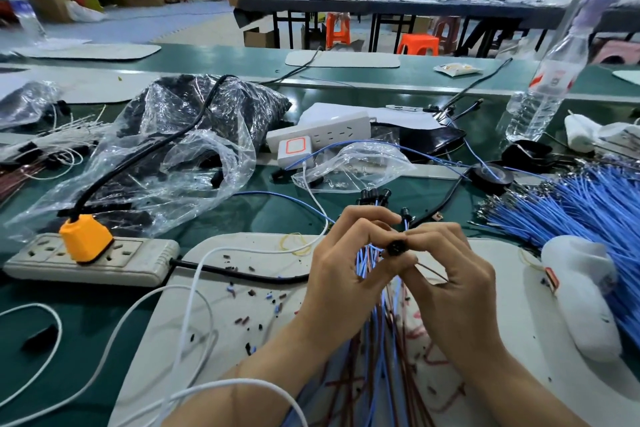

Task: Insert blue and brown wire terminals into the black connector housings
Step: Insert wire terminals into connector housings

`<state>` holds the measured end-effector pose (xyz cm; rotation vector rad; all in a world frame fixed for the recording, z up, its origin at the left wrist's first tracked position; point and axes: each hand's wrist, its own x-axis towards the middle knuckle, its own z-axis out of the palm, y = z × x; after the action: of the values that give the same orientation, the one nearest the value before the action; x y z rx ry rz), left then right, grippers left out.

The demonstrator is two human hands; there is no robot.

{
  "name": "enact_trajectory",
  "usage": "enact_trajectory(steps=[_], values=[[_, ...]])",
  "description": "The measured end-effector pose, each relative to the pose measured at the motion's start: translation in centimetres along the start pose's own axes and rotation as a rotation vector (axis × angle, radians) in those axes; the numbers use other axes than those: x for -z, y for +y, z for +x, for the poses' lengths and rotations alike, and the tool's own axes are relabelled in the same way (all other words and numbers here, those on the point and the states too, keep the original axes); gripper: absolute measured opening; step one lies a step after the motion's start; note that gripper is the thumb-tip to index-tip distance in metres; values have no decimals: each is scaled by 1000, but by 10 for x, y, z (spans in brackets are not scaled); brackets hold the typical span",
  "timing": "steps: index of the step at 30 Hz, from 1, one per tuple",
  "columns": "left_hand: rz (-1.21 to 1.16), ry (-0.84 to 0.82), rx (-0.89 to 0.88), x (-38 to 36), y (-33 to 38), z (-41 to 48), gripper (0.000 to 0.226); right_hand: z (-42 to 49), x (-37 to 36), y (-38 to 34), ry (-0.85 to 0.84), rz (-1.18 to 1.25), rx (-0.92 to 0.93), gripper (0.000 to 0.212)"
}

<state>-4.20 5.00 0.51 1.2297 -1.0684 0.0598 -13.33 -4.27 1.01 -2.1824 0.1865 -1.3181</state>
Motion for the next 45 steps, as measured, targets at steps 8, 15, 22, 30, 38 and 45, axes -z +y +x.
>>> enact_trajectory(steps=[8,15,22,30,38,45], values=[[31,-21,-5,-4,2,1,17,0,-2,-1,32,-13,-41,7],[39,-8,-6,-2,4,0,18,0,-2,0,0,-11,-20,8],[95,-23,-51,-1,5,1,14,1,-2,2,-28,-25,-12,9],[115,-25,-57,0,6,1,13,0,-1,1,-50,7,-9,19],[146,-13,-53,0,8,1,13,0,-1,0,-75,-20,-4,19],[185,-18,-88,2,8,1,14,0,-2,-2,-102,-67,-6,21]])
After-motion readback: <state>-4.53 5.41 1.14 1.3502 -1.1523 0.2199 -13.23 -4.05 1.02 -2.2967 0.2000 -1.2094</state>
